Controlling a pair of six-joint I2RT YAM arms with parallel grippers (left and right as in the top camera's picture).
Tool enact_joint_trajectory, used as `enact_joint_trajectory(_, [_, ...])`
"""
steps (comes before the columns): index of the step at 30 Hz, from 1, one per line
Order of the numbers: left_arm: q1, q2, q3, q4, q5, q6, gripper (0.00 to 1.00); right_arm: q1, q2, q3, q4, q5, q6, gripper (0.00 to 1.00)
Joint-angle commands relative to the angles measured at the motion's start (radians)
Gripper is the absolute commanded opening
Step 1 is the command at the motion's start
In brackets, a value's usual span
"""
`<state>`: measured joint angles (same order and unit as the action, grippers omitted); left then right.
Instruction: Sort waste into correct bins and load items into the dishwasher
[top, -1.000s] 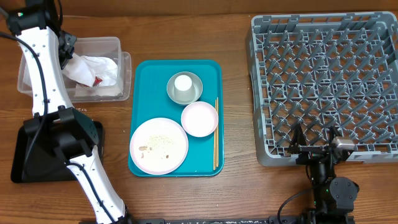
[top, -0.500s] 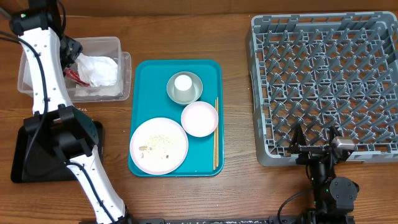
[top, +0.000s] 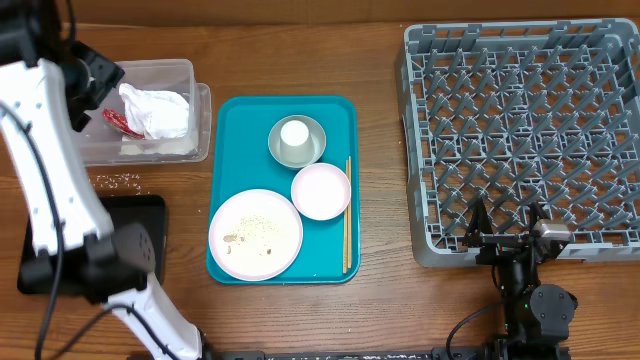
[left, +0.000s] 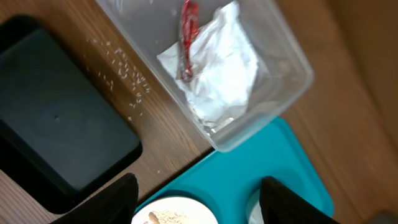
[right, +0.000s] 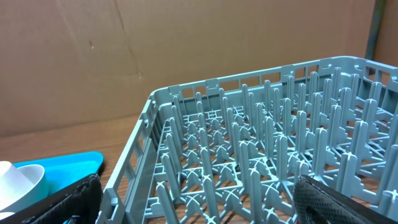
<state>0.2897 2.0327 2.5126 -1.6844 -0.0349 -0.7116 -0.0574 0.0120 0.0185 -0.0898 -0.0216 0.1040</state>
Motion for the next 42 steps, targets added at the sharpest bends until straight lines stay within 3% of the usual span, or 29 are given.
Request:
enact_joint_trajectory(1, [-0.002,-0.135,0.027,-0.005,0.034,0.117,0.65,0.002,-0.009,-0.010,0.005,0.005,-0.003,1.00])
enact_joint_trajectory(9, [-0.002,-0.356,-0.091,-0.005,0.063,0.121,0.66,0.002,-0.009,-0.010,0.005,0.005,-0.003,1.00])
enact_joint_trajectory(30, [-0.002,-0.928,-0.726,0.042,0.062,0.122,0.69,0.002,-0.009,-0.010,0.005,0.005,-0.003,1.00])
enact_joint_trajectory(42, [-0.002,-1.074,-0.983,0.098,0.100,0.134,0.74,0.002,-0.009,-0.010,0.005,0.005,-0.003,1.00])
